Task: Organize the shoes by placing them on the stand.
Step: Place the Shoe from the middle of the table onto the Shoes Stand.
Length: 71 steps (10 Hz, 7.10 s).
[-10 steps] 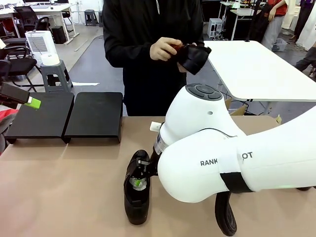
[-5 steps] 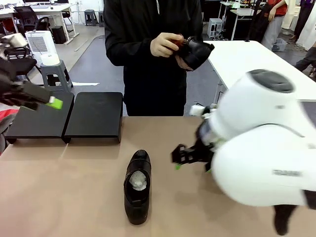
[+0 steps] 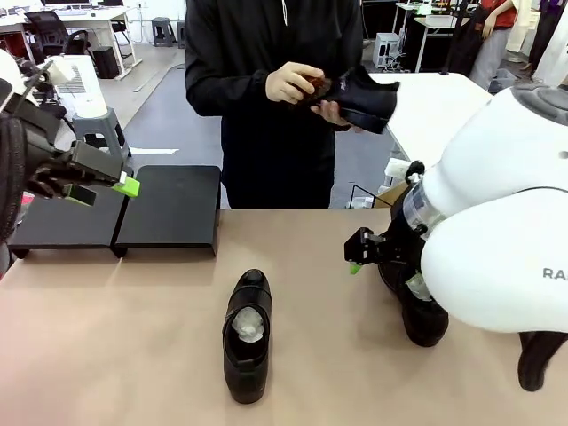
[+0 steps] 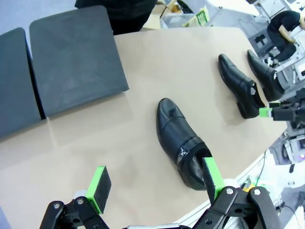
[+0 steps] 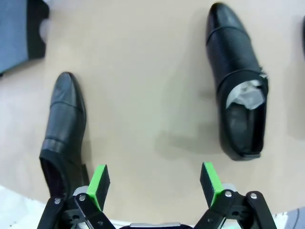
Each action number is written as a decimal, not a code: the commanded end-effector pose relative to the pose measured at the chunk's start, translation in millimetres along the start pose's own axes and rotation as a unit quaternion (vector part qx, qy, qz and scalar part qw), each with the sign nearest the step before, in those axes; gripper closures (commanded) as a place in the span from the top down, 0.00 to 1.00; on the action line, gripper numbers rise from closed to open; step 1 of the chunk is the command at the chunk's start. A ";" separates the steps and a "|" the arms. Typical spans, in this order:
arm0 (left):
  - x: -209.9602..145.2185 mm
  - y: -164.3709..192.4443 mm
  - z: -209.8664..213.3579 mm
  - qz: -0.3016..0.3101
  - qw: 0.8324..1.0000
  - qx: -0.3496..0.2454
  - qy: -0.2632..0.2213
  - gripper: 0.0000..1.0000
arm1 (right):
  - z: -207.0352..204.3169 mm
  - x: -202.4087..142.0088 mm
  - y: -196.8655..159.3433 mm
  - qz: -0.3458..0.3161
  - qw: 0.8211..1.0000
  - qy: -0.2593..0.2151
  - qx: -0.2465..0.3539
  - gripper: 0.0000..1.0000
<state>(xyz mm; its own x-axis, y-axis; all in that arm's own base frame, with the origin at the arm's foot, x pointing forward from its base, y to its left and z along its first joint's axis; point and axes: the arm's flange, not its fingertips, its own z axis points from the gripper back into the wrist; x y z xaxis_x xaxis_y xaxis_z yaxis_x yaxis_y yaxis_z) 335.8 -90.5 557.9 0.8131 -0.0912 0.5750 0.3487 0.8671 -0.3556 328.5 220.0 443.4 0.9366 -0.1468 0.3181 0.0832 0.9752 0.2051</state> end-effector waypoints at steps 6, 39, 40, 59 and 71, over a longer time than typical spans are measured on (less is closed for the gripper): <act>-30.3 -162.2 -122.2 -0.007 0.974 0.097 0.204 1.00 | 64.2 56.7 -103.6 -0.099 0.989 -0.084 -0.075 1.00; -103.8 -190.4 -295.3 0.125 0.931 0.267 0.216 0.00 | 64.2 56.7 -103.6 -0.099 0.989 -0.084 -0.075 1.00; -101.2 -186.9 -285.0 0.125 0.934 0.247 0.225 0.00 | 64.2 56.7 -103.6 -0.099 0.989 -0.084 -0.075 1.00; 73.6 134.5 -105.1 -0.054 0.902 0.427 -0.016 0.00 | 64.2 56.7 -103.6 -0.099 0.989 -0.084 -0.075 1.00; 90.9 199.3 -132.7 -0.056 0.900 0.432 -0.023 0.00 | 64.2 56.7 -103.6 -0.099 0.989 -0.084 -0.075 1.00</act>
<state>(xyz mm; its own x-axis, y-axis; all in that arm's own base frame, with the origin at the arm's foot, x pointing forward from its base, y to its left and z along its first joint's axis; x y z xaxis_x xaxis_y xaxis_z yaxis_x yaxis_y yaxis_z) 532.6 8.4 440.5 0.7961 -0.2143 0.5659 -0.0299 0.9201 0.3906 348.3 99.7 499.8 0.8332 -0.3447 0.4324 0.3226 0.9381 0.1261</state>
